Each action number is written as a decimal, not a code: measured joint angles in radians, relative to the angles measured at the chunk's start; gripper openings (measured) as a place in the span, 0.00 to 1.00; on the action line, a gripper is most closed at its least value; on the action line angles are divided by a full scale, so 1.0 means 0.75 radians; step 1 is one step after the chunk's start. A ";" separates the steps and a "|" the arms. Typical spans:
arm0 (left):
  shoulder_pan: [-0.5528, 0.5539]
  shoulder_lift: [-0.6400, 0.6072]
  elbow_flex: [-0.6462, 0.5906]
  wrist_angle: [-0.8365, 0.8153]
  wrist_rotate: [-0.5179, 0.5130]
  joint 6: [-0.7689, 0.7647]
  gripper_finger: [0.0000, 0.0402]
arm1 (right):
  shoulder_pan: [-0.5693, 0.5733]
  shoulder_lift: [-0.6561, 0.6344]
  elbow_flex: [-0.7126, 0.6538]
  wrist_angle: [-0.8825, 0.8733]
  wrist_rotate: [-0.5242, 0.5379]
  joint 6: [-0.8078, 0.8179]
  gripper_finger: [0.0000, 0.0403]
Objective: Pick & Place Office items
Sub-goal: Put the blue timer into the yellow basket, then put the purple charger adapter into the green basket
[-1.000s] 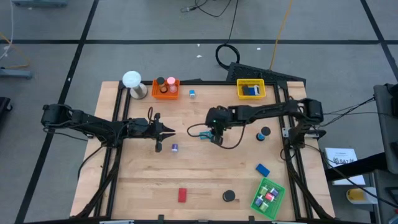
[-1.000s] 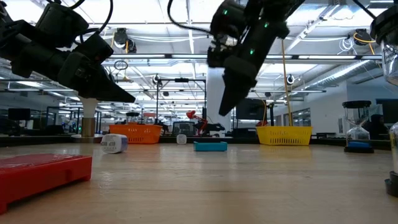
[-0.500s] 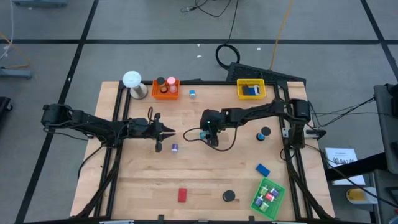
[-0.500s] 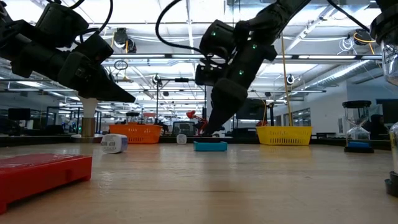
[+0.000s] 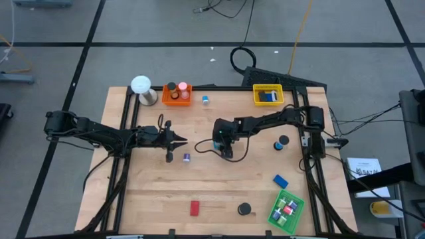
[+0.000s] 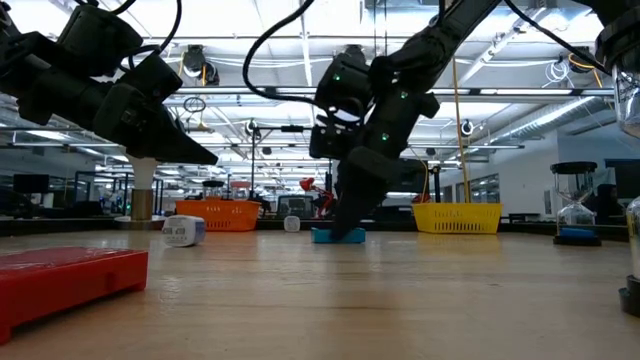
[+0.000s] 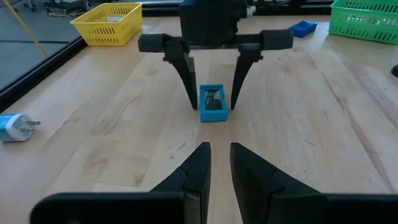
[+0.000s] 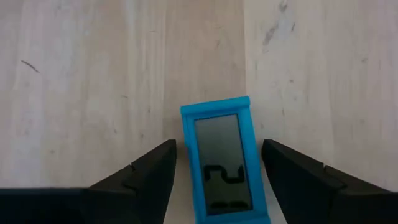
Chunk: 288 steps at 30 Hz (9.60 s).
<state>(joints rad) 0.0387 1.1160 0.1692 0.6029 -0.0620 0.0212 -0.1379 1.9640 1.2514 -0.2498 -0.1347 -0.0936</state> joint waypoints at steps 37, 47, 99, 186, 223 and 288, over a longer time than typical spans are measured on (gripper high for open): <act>0.000 0.001 0.001 -0.001 0.000 0.000 0.16 | -0.247 -0.904 -0.002 -0.606 0.542 0.504 0.35; -0.001 0.001 0.001 -0.001 0.000 0.000 0.16 | -0.627 -0.848 -0.005 -0.612 0.557 0.450 0.36; 0.000 0.001 0.001 0.000 0.000 0.000 0.16 | -1.146 -0.978 -0.514 -0.105 0.278 0.250 0.33; -0.531 0.561 0.595 -0.446 -0.588 -0.376 0.16 | 0.243 -1.290 -0.973 0.856 0.636 0.163 0.00; -0.591 0.750 0.597 -0.877 -0.727 -1.233 0.49 | 0.248 -1.290 -0.974 0.870 0.637 0.166 0.00; -0.343 0.739 0.740 -0.515 -0.350 -0.063 0.48 | 0.247 -1.291 -0.976 0.946 0.632 -0.076 0.00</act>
<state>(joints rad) -0.2184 1.6703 0.7241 0.2169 -0.3248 -0.0261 0.0475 0.9958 0.5194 0.4595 0.3389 -0.1509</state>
